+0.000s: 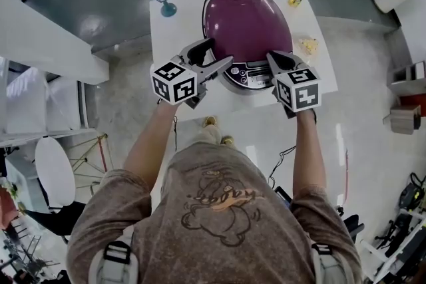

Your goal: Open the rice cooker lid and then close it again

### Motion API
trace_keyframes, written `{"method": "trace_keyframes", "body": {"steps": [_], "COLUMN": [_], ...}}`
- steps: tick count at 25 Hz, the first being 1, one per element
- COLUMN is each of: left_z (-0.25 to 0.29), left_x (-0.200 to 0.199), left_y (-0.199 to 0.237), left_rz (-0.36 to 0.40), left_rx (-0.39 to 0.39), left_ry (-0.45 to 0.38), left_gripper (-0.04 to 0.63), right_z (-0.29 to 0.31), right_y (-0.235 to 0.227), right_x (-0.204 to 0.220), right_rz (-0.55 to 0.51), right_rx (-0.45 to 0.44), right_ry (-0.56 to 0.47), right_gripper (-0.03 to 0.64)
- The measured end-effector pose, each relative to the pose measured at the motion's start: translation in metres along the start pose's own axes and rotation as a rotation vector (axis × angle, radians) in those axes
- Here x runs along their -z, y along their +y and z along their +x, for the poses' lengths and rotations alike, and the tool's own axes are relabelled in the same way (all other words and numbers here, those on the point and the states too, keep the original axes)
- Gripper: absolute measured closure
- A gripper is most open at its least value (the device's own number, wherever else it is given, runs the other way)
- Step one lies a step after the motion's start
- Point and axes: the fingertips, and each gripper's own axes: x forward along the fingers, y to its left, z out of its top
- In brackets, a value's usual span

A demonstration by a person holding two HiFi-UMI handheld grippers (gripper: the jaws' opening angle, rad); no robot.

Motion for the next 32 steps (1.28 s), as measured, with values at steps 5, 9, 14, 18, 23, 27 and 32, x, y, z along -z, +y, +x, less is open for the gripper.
{"method": "trace_keyframes", "body": {"steps": [5, 9, 14, 18, 23, 27, 32], "left_z": [0.0, 0.0, -0.004, -0.024, -0.063, -0.092, -0.122], "left_x": [-0.001, 0.0, -0.005, -0.019, -0.034, -0.034, -0.019], "left_y": [0.002, 0.002, 0.005, -0.003, -0.02, -0.043, -0.074], "left_rz": [-0.01, -0.018, -0.078, -0.066, -0.022, 0.036, 0.129], "left_rx": [-0.02, -0.032, -0.047, -0.052, -0.02, 0.013, 0.048], "left_ry": [-0.017, -0.016, -0.024, -0.049, -0.064, -0.06, -0.033], "left_gripper": [0.259, 0.258, 0.258, 0.258, 0.258, 0.258, 0.259], "right_z": [-0.001, -0.001, -0.002, -0.024, -0.064, -0.093, -0.125], "right_y": [0.0, -0.001, 0.003, 0.014, 0.031, 0.058, 0.094], "right_x": [0.0, 0.001, -0.001, -0.003, 0.003, 0.015, 0.033], "right_rz": [0.015, 0.049, -0.062, -0.016, 0.077, 0.124, 0.154], "right_rx": [-0.006, -0.02, 0.059, 0.104, 0.161, 0.166, 0.187], "right_ry": [-0.034, -0.036, -0.042, -0.121, -0.212, -0.261, -0.314], "right_gripper": [0.614, 0.614, 0.612, 0.612, 0.611, 0.612, 0.612]}}
